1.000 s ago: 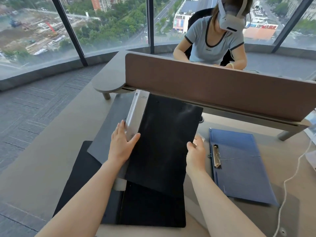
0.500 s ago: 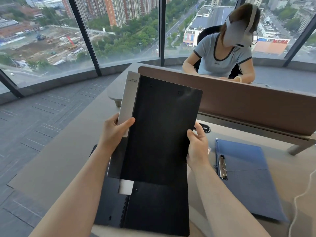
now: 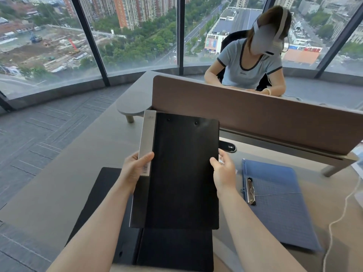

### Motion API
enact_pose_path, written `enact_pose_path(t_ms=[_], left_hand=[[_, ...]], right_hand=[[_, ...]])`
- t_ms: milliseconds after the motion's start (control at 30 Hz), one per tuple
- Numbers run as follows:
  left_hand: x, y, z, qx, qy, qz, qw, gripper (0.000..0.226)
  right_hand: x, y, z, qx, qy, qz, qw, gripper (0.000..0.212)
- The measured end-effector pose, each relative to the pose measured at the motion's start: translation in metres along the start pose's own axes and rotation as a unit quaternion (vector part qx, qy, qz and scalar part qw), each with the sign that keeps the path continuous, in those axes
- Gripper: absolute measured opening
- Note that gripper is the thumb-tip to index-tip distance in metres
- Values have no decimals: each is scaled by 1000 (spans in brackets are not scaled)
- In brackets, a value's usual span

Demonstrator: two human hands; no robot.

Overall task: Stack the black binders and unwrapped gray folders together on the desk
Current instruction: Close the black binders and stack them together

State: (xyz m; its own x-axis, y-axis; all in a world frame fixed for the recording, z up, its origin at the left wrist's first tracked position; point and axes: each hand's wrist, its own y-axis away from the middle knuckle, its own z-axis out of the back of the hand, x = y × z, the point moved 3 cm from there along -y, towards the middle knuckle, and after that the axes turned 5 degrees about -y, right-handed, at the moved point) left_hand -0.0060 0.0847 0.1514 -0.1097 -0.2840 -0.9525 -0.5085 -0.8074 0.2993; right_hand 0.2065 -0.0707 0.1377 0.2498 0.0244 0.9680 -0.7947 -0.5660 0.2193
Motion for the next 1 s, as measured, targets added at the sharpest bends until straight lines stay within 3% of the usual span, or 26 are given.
enact_pose_path(t_ms=[67,233,500,633,800,1000], left_hand=[[17,2,-5,4,2,22,1000,45],[70,4,-22,-14,-23,81,996,22],[143,11,-53,-26,-135,142,980,31],[159,17,-67,-23,-245,132,960,28],[167,25,-83,-6,-309,120,943,29],[172,33,-108,59,-372,83,922,21]], right_hand=[[-13,1,11,-20,28,-17,999,41],[-51,5,44,-54,71,-78,993,52],[-99,16,95,-62,115,-130,983,44],[-115,23,113,-86,144,-146,975,45],[-125,27,128,-118,194,-160,961,41],[-115,31,156,-185,321,-137,919,29]])
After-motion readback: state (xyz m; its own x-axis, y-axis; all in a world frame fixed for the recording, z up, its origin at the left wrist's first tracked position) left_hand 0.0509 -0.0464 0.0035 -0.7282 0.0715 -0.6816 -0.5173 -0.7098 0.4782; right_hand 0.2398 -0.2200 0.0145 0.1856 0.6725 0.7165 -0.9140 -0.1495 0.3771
